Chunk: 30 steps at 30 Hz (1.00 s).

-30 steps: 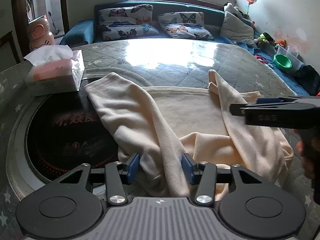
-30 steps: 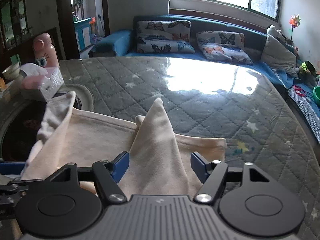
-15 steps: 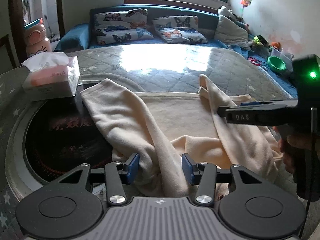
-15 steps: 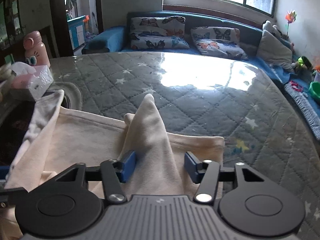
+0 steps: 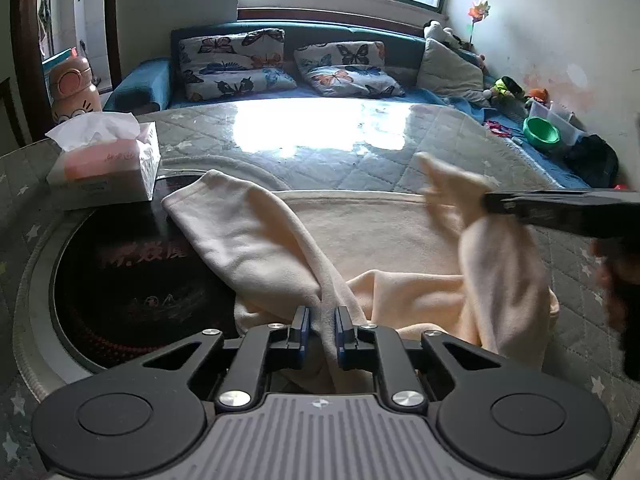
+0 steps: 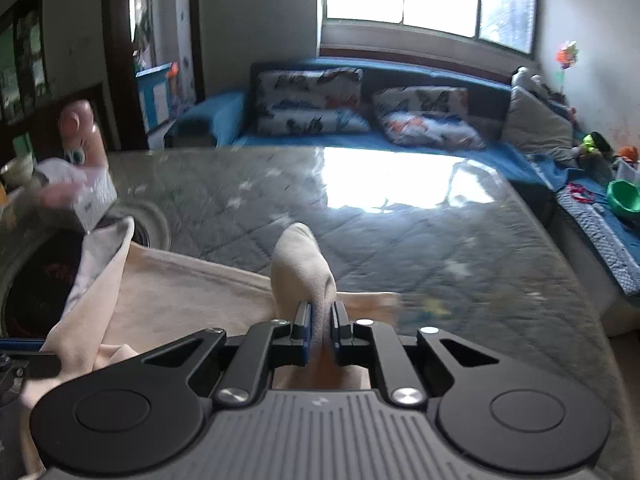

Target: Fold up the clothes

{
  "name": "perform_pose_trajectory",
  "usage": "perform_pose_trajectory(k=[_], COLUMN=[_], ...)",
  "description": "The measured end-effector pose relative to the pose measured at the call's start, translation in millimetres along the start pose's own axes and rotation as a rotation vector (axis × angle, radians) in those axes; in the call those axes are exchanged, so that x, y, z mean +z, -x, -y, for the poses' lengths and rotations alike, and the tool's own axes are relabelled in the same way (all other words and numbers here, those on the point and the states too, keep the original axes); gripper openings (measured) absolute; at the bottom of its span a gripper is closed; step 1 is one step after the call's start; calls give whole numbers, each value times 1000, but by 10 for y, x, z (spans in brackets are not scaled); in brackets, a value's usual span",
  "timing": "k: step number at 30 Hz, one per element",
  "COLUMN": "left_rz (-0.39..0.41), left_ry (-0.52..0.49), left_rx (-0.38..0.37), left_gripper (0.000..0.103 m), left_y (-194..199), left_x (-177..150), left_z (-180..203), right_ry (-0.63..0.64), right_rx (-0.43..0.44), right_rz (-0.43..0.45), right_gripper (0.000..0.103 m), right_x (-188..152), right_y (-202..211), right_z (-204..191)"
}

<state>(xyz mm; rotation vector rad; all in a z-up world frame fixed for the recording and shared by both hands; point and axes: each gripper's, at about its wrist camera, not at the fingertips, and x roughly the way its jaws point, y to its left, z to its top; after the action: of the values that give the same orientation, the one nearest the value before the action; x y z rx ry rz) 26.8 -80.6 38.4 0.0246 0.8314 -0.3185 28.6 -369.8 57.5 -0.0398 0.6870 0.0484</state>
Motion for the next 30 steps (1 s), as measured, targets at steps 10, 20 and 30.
perform_pose_trajectory(k=[10, 20, 30], left_rz=[33, -33, -20], left_ry=[60, 141, 106], left_rx=[-34, -69, -84], left_gripper=[7, 11, 50], left_y=[509, 783, 449], left_x=[-308, -654, -318], left_z=[-283, -539, -73], right_ry=[-66, -129, -5], right_rx=[-190, -305, -63], right_rz=[43, -83, 10], right_gripper=[9, 25, 43], right_x=[-665, -1186, -892], right_y=[1071, 1293, 1278], right_z=[643, 845, 271])
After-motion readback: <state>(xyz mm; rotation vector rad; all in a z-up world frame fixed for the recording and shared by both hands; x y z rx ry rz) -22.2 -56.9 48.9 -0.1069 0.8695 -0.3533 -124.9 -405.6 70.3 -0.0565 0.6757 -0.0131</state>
